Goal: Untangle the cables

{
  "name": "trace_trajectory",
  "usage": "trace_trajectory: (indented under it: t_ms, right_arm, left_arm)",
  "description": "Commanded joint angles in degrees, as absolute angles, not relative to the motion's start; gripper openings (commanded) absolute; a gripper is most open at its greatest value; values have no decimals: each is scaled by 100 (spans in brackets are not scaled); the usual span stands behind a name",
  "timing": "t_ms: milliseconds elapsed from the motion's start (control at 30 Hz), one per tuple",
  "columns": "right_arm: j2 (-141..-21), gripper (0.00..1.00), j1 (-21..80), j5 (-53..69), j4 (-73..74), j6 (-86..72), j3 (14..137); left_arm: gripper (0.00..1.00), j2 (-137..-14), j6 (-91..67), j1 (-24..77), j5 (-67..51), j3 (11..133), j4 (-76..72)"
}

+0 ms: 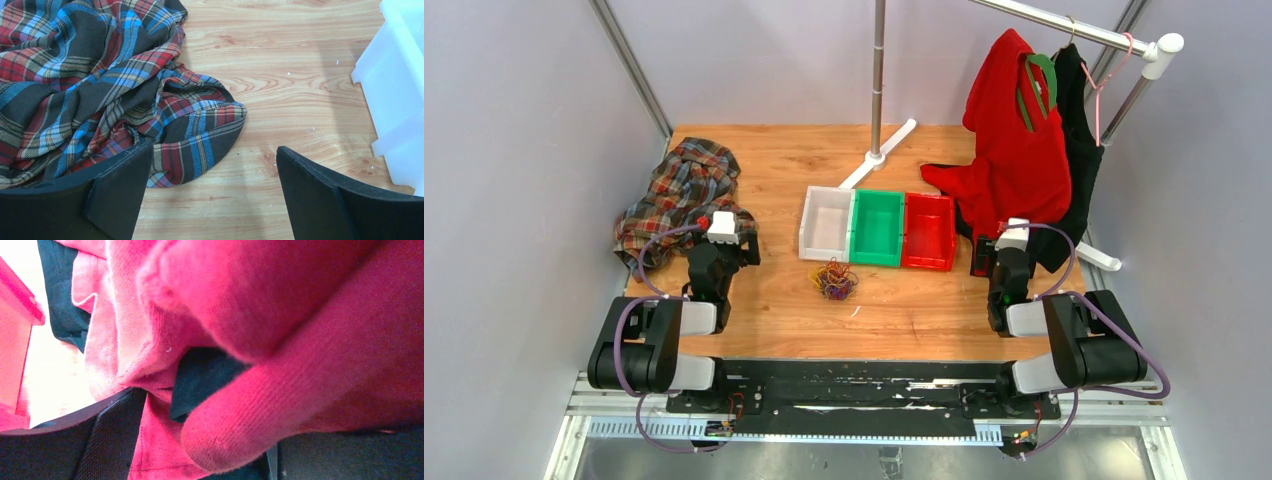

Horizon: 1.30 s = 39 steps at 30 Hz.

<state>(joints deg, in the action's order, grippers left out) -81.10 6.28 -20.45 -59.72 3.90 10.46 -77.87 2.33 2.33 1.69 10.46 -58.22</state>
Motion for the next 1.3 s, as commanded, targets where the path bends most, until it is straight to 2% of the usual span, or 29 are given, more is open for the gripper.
trace_trajectory:
  t_ms: [0,333,400,500,567,667,733,933,1067,1267]
  right_arm:
    - [-8139,80,518,-2083,-6187,448,1179]
    - [-7839,80,544,-2081,-6097,555,1148]
    - [-7459,80,673,-2377,-5627,613,1221]
    - [-6729,80,711,-2470,-3900,419,1717]
    - [-6357,80,708,-2720,-2785,89,2213]
    - [-6061,80,711,-2637,-704,-678,3140]
    - [-5931,80,711,-1941,80,-1120,3476]
    - [-5444,80,631,338,745,-1945,3772]
    - [-5216,80,311,1556,986,-2210,4028]
    - [-4640,80,346,1412,1866,-2353,3978]
  left_arm:
    - [98,-7822,211,167,181,1126,-6107]
    - [98,-7829,227,167,160,1141,-6086]
    - [98,-7815,232,167,149,1128,-6103]
    - [98,-7770,281,167,23,1154,-6040]
    - [98,-7477,354,167,-154,1427,-5269]
    - [98,-7179,627,167,-570,2365,-3205]
    - [98,-7109,804,160,-711,2921,-2249]
    - [98,-6526,1412,94,-1610,3705,119]
    - [98,-6232,1681,88,-2102,4076,1134]
    - [98,-6273,1830,88,-2673,4559,2105]
